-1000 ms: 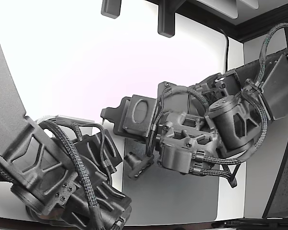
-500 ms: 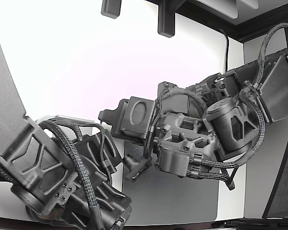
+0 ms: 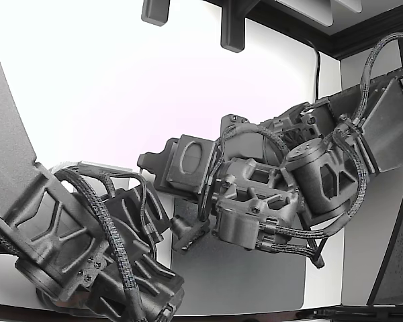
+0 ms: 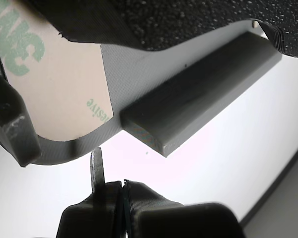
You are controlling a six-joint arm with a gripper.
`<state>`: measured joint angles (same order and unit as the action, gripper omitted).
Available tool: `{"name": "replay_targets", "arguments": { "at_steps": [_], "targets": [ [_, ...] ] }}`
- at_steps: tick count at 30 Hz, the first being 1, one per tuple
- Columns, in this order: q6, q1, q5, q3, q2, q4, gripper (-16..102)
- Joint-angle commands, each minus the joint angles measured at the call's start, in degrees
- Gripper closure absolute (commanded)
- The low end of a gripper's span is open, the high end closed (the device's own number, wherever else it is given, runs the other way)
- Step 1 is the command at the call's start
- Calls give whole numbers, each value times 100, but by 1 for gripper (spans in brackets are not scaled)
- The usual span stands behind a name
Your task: Peel off protective film from adhesive tape.
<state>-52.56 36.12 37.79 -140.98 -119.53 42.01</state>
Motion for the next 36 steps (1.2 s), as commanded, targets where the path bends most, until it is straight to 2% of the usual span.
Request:
{"name": "replay_targets", "arguments": {
  "at_steps": [1,36],
  "targets": [
    [0,-35,26,141,-70,-35,97],
    [141,0,35,229,141,-35,97]
  ]
}}
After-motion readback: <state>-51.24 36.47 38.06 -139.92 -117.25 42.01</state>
